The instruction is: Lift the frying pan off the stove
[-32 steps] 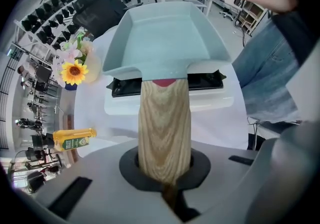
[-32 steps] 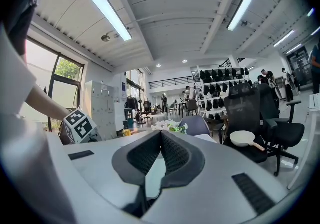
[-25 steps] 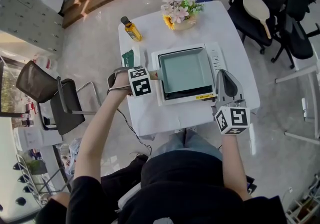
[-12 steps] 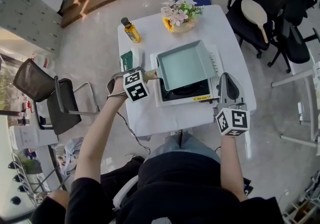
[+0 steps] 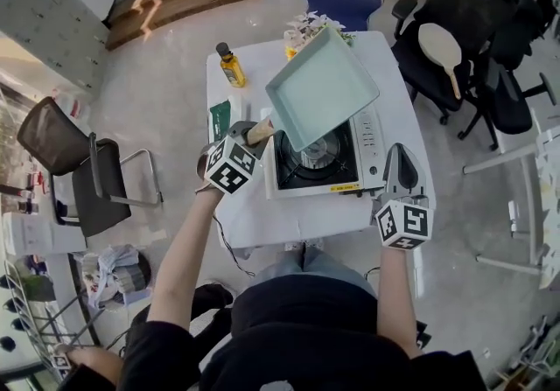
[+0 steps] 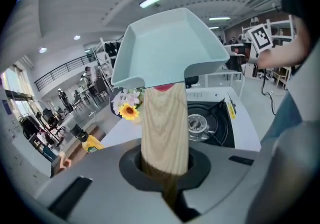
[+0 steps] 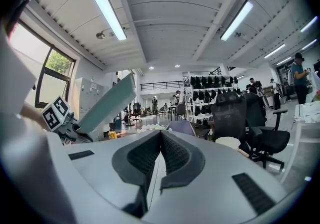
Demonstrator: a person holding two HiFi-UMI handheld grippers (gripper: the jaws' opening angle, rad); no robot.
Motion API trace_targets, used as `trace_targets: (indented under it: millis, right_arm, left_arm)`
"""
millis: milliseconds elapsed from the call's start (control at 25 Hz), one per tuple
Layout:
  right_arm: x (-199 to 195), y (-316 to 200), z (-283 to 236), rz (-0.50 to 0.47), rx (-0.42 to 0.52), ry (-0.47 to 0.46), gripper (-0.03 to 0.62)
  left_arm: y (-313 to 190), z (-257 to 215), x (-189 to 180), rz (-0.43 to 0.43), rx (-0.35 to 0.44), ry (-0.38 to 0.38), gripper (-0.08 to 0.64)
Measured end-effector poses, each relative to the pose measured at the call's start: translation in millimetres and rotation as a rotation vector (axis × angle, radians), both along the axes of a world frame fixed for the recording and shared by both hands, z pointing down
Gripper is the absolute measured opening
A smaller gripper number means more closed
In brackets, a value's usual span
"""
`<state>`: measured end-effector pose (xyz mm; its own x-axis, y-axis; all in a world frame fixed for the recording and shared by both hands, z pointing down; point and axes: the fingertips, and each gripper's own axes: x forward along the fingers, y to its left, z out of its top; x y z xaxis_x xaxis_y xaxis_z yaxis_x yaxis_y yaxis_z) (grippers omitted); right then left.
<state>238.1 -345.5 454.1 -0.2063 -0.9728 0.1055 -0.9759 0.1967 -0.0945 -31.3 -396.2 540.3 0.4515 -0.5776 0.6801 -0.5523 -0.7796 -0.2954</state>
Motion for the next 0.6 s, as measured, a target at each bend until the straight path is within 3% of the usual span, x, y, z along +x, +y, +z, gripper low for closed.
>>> trace_targets:
  millis: [480, 600]
  right_arm:
    - [-17.5, -10.6, -13.8, -0.055, 0.039, 0.029, 0.002]
    - [-21.6, -9.5, -17.0, -0.073, 0.049, 0.034, 0.002]
  left_arm:
    - [4.6, -86.1, 32.3, -0.155, 0.272, 0.459, 0.014]
    - [11.8, -103.0, 28.9, -0.201, 0.324, 0.538, 0.014]
